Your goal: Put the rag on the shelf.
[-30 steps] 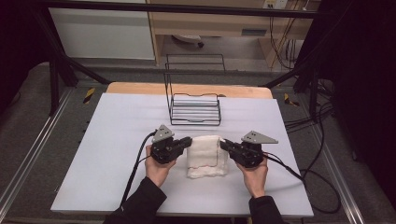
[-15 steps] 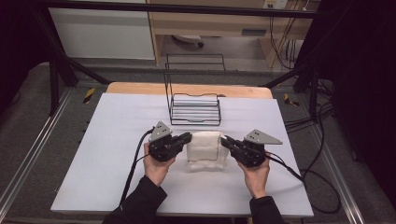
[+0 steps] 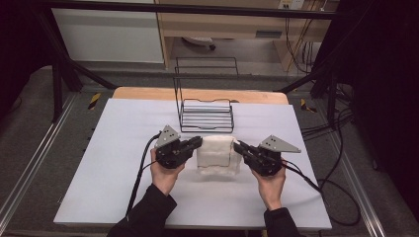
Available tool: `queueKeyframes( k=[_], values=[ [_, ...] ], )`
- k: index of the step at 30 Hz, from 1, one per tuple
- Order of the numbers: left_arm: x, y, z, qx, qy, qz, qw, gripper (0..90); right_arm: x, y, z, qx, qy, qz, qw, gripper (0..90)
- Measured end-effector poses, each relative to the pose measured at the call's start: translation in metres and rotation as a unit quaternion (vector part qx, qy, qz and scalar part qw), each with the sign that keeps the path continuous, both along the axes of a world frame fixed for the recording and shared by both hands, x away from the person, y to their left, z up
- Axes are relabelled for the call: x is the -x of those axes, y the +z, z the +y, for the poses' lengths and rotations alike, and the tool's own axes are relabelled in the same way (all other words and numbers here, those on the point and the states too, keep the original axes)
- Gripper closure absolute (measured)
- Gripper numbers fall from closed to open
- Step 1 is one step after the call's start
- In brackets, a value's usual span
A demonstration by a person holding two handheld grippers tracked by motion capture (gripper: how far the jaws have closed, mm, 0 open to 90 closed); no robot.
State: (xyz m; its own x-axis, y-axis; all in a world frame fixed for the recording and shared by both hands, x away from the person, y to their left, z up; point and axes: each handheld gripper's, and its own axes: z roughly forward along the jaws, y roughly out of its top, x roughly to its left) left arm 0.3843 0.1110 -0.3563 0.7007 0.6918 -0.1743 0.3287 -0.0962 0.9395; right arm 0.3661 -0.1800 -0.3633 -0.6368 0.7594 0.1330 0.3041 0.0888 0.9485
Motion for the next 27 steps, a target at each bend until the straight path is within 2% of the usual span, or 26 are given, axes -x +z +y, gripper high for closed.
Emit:
queueKeyframes(
  k=[8,17,27],
  values=[
    [0.000,0.011,0.003,0.006,0.006,-0.016,0.9998,83.9,0.001,0.013,0.004,-0.010,-0.006,-0.019,0.9998,81.5],
    [0.000,0.023,0.010,0.025,0.018,-0.034,0.9990,83.9,0.001,0.025,0.012,-0.019,-0.007,-0.043,0.9989,81.5],
    [-0.001,0.037,0.018,0.031,0.023,-0.052,0.9979,83.8,-0.003,0.039,0.020,-0.030,-0.008,-0.067,0.9973,81.5]
  ],
)
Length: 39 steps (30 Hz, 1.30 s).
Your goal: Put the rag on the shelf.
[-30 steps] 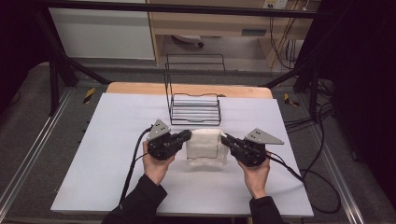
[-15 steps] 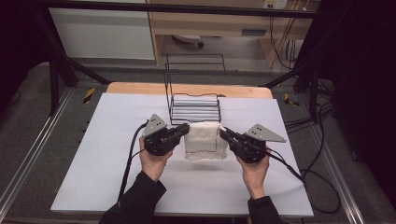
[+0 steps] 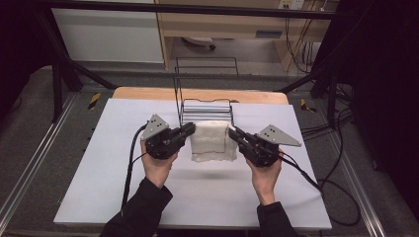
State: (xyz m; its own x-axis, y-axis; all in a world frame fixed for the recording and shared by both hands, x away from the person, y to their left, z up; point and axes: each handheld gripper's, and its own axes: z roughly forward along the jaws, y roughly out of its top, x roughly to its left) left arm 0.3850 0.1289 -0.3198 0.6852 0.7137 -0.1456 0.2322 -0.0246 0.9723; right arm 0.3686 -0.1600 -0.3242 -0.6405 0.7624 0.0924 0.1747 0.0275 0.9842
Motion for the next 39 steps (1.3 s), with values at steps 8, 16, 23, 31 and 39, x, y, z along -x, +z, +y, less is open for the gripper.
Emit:
queueKeyframes(
  k=[8,16,23,31,39],
  values=[
    [-0.003,0.014,0.005,0.009,0.008,-0.014,0.9998,83.9,-0.003,0.014,0.006,-0.007,-0.001,-0.015,0.9999,81.5],
    [-0.007,0.028,0.009,0.017,0.013,-0.028,0.9994,83.9,-0.008,0.026,0.011,-0.015,-0.005,-0.029,0.9995,81.6],
    [-0.012,0.038,0.009,0.022,0.017,-0.037,0.9989,83.8,-0.012,0.035,0.014,-0.016,-0.011,-0.040,0.9990,81.6],
    [-0.018,0.050,0.009,0.027,0.022,-0.044,0.9984,83.9,-0.017,0.048,0.016,-0.018,-0.018,-0.054,0.9982,81.6],
    [-0.024,0.063,0.011,0.034,0.028,-0.051,0.9977,83.9,-0.021,0.061,0.020,-0.019,-0.021,-0.068,0.9973,81.6]
  ],
)
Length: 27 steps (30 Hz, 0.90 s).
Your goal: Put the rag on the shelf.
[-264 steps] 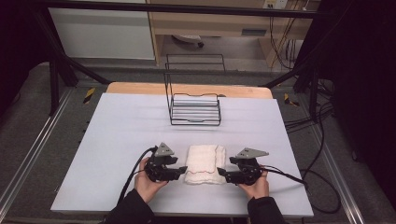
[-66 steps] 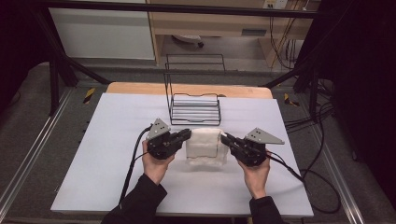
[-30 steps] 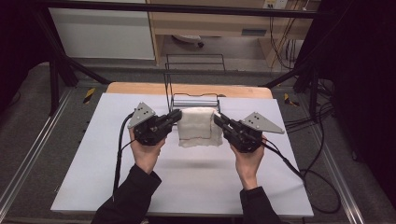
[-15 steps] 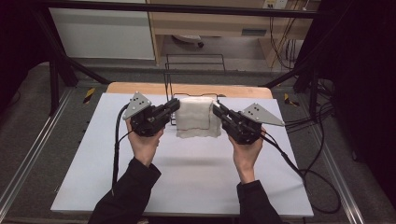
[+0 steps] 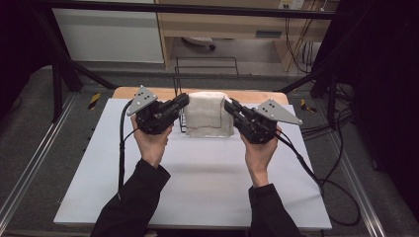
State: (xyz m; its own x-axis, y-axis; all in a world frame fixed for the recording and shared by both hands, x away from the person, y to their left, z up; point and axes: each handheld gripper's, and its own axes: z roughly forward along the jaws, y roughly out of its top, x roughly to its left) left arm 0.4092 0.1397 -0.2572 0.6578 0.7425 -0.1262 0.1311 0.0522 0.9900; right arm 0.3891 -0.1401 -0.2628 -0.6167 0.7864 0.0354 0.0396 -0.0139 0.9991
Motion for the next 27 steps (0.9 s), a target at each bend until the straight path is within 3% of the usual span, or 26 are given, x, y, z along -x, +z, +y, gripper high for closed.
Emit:
queueKeyframes(
  k=[27],
  values=[
    [-0.030,0.047,-0.001,0.011,0.016,-0.020,0.9996,83.9,-0.029,0.043,0.007,-0.017,-0.023,-0.024,0.9993,81.6]
  ],
)
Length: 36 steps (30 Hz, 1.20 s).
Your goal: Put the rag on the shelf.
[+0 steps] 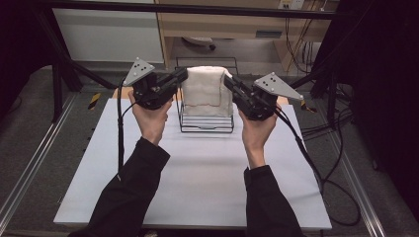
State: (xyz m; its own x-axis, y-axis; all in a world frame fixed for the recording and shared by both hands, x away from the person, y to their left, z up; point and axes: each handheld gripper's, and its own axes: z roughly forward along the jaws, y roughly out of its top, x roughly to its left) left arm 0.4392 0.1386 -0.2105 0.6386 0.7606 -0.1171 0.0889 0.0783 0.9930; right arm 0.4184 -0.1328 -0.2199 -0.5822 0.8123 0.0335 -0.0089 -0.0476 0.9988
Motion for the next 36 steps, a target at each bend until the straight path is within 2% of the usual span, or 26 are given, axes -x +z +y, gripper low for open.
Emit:
queueKeyframes(
  k=[15,25,36],
  values=[
    [-0.017,0.018,0.001,0.016,0.009,-0.008,0.9998,83.9,-0.016,0.022,0.004,0.003,-0.007,-0.011,0.9999,81.6],
    [-0.026,0.028,0.005,0.010,0.016,-0.013,0.9997,83.9,-0.029,0.031,0.009,0.003,-0.007,-0.012,0.9999,81.6],
    [-0.034,0.044,0.008,0.014,0.022,-0.022,0.9994,83.9,-0.037,0.046,0.013,-0.002,-0.006,-0.019,0.9998,81.6]
  ],
)
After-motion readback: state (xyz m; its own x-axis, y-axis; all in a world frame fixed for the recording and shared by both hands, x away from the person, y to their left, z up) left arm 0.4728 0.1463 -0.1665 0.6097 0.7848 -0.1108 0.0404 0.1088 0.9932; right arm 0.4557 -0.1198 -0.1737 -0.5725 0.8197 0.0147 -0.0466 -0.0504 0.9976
